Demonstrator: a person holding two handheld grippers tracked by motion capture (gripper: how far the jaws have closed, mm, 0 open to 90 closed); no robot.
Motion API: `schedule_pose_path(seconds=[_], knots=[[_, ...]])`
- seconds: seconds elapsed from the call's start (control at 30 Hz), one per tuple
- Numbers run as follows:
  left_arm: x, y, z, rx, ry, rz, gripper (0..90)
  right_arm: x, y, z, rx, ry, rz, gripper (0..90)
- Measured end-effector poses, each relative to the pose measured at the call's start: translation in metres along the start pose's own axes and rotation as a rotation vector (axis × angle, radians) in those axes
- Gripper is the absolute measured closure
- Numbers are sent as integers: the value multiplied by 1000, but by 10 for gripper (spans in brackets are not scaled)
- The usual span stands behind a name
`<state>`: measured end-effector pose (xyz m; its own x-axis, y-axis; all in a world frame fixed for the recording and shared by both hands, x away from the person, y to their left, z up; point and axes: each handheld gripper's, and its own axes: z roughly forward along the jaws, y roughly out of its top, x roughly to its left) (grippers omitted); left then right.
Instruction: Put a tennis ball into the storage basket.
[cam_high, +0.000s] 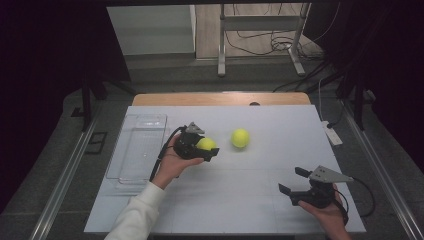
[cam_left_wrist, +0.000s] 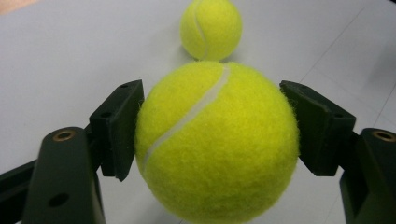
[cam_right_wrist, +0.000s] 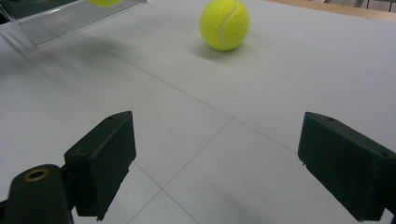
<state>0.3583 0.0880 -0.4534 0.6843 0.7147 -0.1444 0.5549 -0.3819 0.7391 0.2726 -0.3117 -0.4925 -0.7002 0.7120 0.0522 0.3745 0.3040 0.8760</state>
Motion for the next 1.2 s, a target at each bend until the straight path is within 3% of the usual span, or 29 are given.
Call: schedule_pose_path(seconds=[0.4, 1.2], knots=[[-3, 7, -21, -87, -1, 6, 267, 0, 0, 0, 1, 0, 1, 119], [3, 10, -51, -188, 5, -14, 267, -1, 0, 0, 2, -3, -1, 120]])
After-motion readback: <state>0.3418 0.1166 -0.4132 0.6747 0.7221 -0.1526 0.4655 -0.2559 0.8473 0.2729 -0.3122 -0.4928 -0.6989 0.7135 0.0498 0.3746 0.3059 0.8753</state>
